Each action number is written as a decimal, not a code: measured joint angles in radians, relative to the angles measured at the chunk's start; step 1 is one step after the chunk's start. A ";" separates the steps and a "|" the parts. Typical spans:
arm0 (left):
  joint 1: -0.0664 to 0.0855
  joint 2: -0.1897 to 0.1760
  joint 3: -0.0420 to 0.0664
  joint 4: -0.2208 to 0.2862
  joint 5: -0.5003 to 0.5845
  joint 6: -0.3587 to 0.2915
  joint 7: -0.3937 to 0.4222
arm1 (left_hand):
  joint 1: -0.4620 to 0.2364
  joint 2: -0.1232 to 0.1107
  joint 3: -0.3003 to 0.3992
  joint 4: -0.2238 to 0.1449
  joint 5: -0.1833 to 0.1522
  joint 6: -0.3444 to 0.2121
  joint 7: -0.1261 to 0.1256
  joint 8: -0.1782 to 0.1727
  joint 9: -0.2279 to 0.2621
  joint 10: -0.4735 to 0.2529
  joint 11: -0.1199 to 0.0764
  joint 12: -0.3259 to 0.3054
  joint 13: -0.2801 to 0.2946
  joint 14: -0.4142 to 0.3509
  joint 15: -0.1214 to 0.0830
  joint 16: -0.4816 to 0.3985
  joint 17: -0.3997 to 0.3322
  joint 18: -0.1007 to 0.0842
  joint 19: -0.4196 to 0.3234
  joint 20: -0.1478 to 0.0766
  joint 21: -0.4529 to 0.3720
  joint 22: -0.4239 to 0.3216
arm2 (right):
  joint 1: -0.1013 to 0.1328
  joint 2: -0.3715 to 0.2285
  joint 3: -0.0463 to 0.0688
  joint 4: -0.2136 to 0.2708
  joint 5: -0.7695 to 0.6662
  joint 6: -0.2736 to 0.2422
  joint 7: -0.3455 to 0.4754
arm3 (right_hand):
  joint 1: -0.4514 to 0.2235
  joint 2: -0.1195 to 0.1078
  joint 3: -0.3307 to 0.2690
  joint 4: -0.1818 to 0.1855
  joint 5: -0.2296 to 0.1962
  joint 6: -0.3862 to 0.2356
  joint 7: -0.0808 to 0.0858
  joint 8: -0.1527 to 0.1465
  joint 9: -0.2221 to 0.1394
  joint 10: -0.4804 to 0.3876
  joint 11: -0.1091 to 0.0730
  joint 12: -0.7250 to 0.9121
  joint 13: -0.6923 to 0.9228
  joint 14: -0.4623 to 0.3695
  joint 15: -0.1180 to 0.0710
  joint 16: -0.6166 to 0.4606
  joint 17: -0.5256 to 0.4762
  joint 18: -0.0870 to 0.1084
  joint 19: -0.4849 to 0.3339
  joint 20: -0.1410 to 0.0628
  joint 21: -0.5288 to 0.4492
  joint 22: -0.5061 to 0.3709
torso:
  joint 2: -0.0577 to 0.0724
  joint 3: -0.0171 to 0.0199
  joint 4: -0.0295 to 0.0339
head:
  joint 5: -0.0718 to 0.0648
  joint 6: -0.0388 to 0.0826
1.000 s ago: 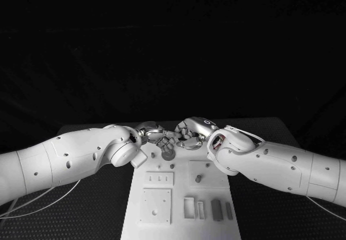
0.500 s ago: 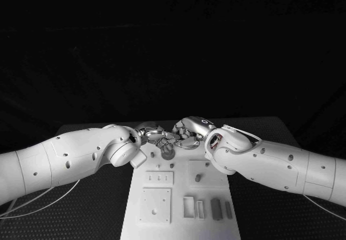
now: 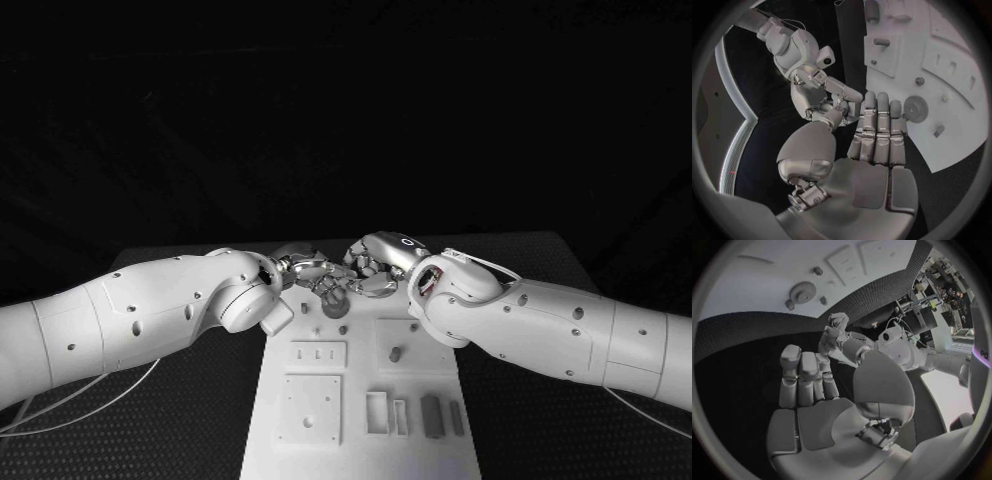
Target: Assemble the parts on the task board
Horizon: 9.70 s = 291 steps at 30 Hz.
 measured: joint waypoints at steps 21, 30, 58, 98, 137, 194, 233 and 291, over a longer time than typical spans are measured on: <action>-0.001 -0.002 0.000 0.000 -0.001 0.001 -0.001 | -0.016 0.036 0.036 -0.031 0.000 0.044 -0.013 0.015 0.006 0.036 -0.014 0.019 0.025 0.020 -0.020 0.030 0.015 -0.003 0.004 -0.004 0.015 0.000 | 0.000 -0.001 -0.002 0.000 -0.001 0.006 0.000 | 0.002 0.001 0.003 -0.003 -0.001 0.003 -0.003 0.000 0.000 0.004 -0.004 0.000 0.000 0.001 0.002 0.000 0.000 0.001 0.000 0.000 0.000 0.000 | 0.000 0.0006 -0.0010 | -0.003 -0.002; -0.001 -0.001 0.000 0.000 -0.013 0.001 -0.002 | -0.029 0.058 0.054 -0.055 -0.004 0.055 -0.012 0.027 0.022 0.059 -0.024 0.042 0.046 0.034 -0.034 0.064 0.030 -0.008 0.015 -0.015 0.035 0.000 | -0.001 -0.004 -0.004 -0.002 0.012 0.006 0.003 | -0.013 -0.021 -0.005 0.004 0.035 -0.005 0.005 0.001 0.000 -0.006 0.006 -0.012 -0.009 0.001 0.002 -0.005 -0.005 0.001 0.003 0.004 -0.001 0.000 | 0.000 0.0007 -0.0009 | -0.003 -0.004; -0.002 -0.040 -0.004 0.017 -0.160 0.051 -0.025 | -0.043 0.078 0.063 -0.075 -0.004 0.064 -0.014 0.030 0.052 0.070 -0.034 0.071 0.078 0.049 -0.048 0.106 0.043 -0.013 0.026 -0.033 0.066 0.001 | -0.009 -0.161 0.003 -0.040 0.257 -0.094 0.139 | -0.072 -0.128 -0.183 0.050 0.098 -0.179 0.077 -0.100 -0.006 -0.097 0.075 -0.035 -0.037 -0.061 0.070 -0.039 -0.013 -0.009 -0.047 0.003 -0.055 -0.011 | 0.000 0.0021 -0.0021 | 0.004 -0.012; -0.066 -0.091 -0.058 0.125 -0.515 -0.002 -0.230 | -0.059 0.049 0.078 -0.080 0.092 0.105 -0.042 -0.015 0.120 0.094 -0.124 0.746 0.584 0.186 -0.200 0.666 0.189 0.015 0.186 -0.104 0.534 0.000 | 0.018 -0.129 0.017 -0.194 0.599 -0.082 0.267 | -0.083 -0.099 -0.210 0.042 0.149 -0.214 0.102 -0.100 -0.012 -0.138 0.087 -0.179 -0.240 -0.130 0.079 -0.187 -0.154 0.002 -0.152 0.070 -0.191 -0.062 | 0.000 0.0007 0.0002 | 0.009 -0.079; -0.098 -0.076 -0.058 0.127 -0.652 0.007 -0.271 | -0.106 0.033 0.088 -0.079 0.161 0.129 -0.047 -0.005 0.148 0.094 -0.124 0.774 0.581 0.187 -0.209 0.701 0.165 0.015 0.186 -0.103 0.562 0.000 | 0.018 -0.124 0.017 -0.195 0.599 -0.065 0.264 | -0.083 -0.091 -0.218 0.039 0.187 -0.221 0.101 -0.100 -0.015 -0.145 0.088 -0.175 -0.265 -0.134 0.083 -0.188 -0.166 0.008 -0.148 0.073 -0.201 -0.063 | 0.000 0.0003 0.0005 | 0.004 -0.099; -0.118 -0.062 -0.054 0.115 -0.723 0.018 -0.287 | -0.144 0.042 0.139 -0.074 0.197 0.142 -0.054 0.017 0.174 0.096 -0.129 0.805 0.570 0.190 -0.218 0.747 0.138 0.016 0.168 -0.096 0.592 -0.013 | 0.018 -0.123 0.017 -0.193 0.599 -0.057 0.264 | -0.092 -0.082 -0.224 0.039 0.225 -0.221 0.102 -0.097 -0.018 -0.152 0.088 -0.163 -0.281 -0.137 0.079 -0.188 -0.173 0.009 -0.148 0.073 -0.208 -0.061 | 0.000 0.0002 0.0007 | -0.001 -0.109; -0.116 -0.058 -0.051 0.108 -0.686 0.058 -0.295 | -0.219 0.036 0.221 -0.061 0.273 0.142 -0.054 0.059 0.191 0.098 -0.134 0.845 0.553 0.191 -0.218 0.792 0.106 0.016 0.164 -0.093 0.638 -0.035 | 0.018 -0.114 0.017 -0.201 0.599 -0.048 0.263 | -0.088 -0.078 -0.227 0.036 0.237 -0.226 0.102 -0.096 -0.020 -0.152 0.088 -0.156 -0.291 -0.140 0.082 -0.183 -0.177 0.010 -0.148 0.073 -0.212 -0.058 | 0.000 0.0005 0.0003 | 0.000 -0.111; -0.095 -0.012 -0.051 0.051 -0.617 0.173 -0.326 | -0.363 0.088 0.295 -0.030 0.009 0.164 -0.069 0.084 0.189 0.098 -0.135 0.875 0.515 0.201 -0.230 0.817 0.061 0.032 0.146 -0.089 0.671 -0.094 | 0.016 -0.108 0.017 -0.207 0.599 -0.042 0.262 | -0.080 -0.070 -0.229 0.033 0.244 -0.226 0.103 -0.096 -0.022 -0.159 0.088 -0.148 -0.302 -0.139 0.081 -0.183 -0.181 0.012 -0.145 0.077 -0.216 -0.053 | 0.000 0.0007 0.0005 | -0.003 -0.110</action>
